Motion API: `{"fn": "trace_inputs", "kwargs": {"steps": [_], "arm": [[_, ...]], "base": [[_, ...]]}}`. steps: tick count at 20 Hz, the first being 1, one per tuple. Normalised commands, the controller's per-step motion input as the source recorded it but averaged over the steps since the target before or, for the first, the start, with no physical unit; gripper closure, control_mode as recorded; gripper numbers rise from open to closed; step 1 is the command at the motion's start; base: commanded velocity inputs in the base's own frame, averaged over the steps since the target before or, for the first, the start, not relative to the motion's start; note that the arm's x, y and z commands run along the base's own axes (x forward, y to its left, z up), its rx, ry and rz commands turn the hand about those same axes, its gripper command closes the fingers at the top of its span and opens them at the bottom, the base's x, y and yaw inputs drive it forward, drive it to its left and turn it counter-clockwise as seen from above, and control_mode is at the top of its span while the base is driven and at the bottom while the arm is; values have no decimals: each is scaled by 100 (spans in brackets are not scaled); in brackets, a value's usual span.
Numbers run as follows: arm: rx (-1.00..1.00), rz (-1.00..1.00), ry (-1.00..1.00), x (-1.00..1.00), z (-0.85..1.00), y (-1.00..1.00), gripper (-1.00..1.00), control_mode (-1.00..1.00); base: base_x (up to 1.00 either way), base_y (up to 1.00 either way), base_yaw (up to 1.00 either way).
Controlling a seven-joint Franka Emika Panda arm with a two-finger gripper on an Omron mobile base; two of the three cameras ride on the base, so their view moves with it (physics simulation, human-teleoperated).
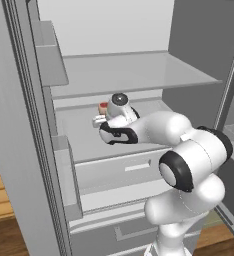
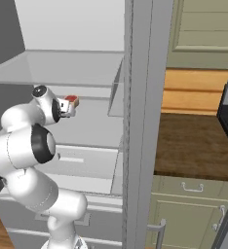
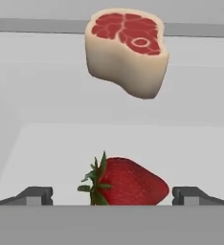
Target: Take the strawberry from the fridge and place it on top of the pancake, located on the dining counter.
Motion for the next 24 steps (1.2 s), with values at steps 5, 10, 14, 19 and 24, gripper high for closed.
{"fn": "trace_inputs", "kwargs": {"steps": [5, 10, 14, 19, 24], "arm": [[0, -3, 1, 7, 26, 0, -100, -100], [0, -2, 2, 13, 15, -2, -100, -100], [0, 0, 0, 0, -12, -4, -100, -100], [0, 0, 0, 4, -21, 0, -100, -100], [0, 0, 0, 23, -7, 0, -100, -100]], "base": [[0, 0, 0], [0, 0, 0], [0, 0, 0], [0, 0, 0], [0, 0, 0]]}}
